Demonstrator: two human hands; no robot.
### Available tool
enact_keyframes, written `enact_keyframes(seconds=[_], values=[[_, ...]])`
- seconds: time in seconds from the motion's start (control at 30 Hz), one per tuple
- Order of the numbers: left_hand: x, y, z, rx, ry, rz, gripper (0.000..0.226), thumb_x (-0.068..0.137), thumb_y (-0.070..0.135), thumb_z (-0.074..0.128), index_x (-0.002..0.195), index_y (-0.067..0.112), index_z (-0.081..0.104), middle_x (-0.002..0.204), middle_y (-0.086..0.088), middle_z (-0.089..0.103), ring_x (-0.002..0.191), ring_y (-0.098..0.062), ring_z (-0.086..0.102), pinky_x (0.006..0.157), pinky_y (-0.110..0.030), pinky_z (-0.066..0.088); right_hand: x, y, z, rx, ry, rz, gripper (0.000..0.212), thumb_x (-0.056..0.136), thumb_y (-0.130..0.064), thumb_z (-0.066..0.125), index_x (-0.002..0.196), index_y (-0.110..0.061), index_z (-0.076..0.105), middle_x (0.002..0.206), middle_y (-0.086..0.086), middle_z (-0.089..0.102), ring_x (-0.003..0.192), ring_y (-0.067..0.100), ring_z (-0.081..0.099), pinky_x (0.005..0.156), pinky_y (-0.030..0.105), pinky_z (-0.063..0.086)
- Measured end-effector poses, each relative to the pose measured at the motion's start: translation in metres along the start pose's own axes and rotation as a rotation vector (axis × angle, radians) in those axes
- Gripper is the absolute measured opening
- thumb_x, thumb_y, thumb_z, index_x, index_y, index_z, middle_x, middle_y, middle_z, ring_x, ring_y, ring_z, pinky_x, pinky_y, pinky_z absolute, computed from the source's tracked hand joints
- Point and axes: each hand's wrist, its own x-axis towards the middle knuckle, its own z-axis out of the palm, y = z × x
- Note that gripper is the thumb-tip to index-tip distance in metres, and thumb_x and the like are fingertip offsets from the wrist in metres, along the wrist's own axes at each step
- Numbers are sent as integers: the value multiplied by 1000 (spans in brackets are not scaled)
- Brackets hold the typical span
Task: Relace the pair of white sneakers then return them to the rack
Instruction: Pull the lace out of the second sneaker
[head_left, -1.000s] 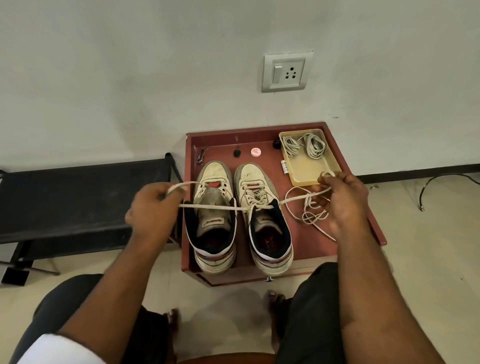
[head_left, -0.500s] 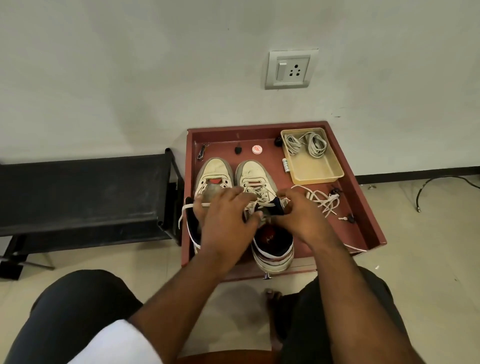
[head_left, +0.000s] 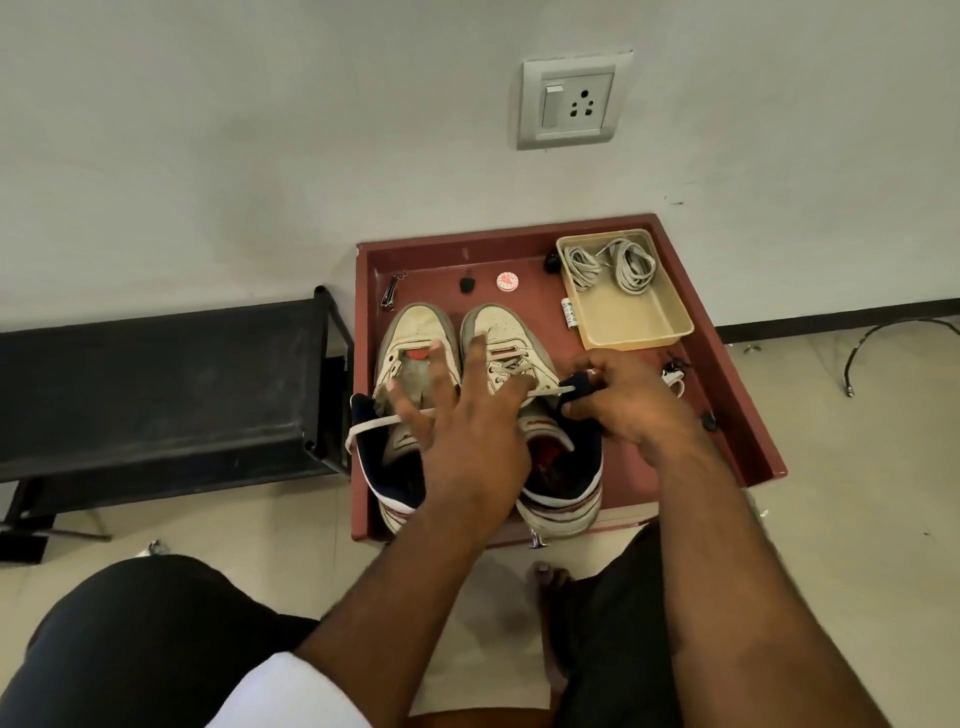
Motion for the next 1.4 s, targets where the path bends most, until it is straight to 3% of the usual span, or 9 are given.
enact_keyframes(seconds=[0.13,0.4,0.63,0.8,0.9,1.03,1.17,1.27,1.4], values=[[17,12,-3,-93,-62,1,34,95,38,55,128,43,56,164,5,4,150,-30,-12,111,-69,-12,-2,4,-11,6,1,-38,37,69,0,82,99,-17,68,91,5,71,89,26,70,82,45,58],[26,8,2,-35,-35,63,17,94,36,59,109,37,68,161,10,17,151,-22,-9,108,-64,-18,-10,-8,-10,60,-208,-42,40,73,9,76,104,-13,67,87,10,68,75,19,67,55,24,53],[13,-26,-6,-301,173,-313,12,92,29,61,103,34,61,159,4,23,151,-26,0,112,-65,-11,-5,-12,1,43,-312,-43,41,76,6,75,105,-23,69,106,14,67,95,28,68,73,39,61],[16,-9,-3,-100,-41,-72,31,93,46,56,124,45,53,165,5,-5,148,-30,-22,108,-64,-20,-5,-11,-1,43,-318,-60,39,77,4,75,107,-19,69,102,10,68,91,25,69,73,39,61],[21,-8,2,-45,-53,8,16,93,40,61,108,40,65,163,7,10,150,-27,-12,109,-64,-19,-5,-10,-2,41,-314,-62,39,76,4,76,107,-19,69,104,12,67,91,25,69,71,38,62],[16,-23,-10,-358,284,-158,4,86,33,71,90,34,72,131,14,52,132,-13,41,116,-56,1,-5,-10,-5,20,-345,-74,38,77,3,75,108,-20,70,105,10,66,91,23,68,67,31,60],[0,-51,-14,-554,485,-486,13,87,33,69,99,33,63,128,11,47,128,-21,45,113,-62,21,-5,-11,-5,-53,-331,-109,39,77,-1,77,105,-26,71,101,3,63,88,15,63,65,26,56],[-8,-36,-6,-395,245,-384,44,86,37,69,127,38,52,147,0,41,142,-32,29,114,-65,18,-4,-12,-2,-93,-311,-136,41,75,-1,78,99,-33,70,96,-1,60,88,15,61,73,32,58],[-2,-12,1,45,-3,-113,39,95,48,54,133,46,47,162,-4,-20,139,-39,-39,105,-63,-25,-7,-15,-1,-84,-316,-137,42,76,1,76,102,-31,71,107,1,64,98,18,63,80,36,59]])
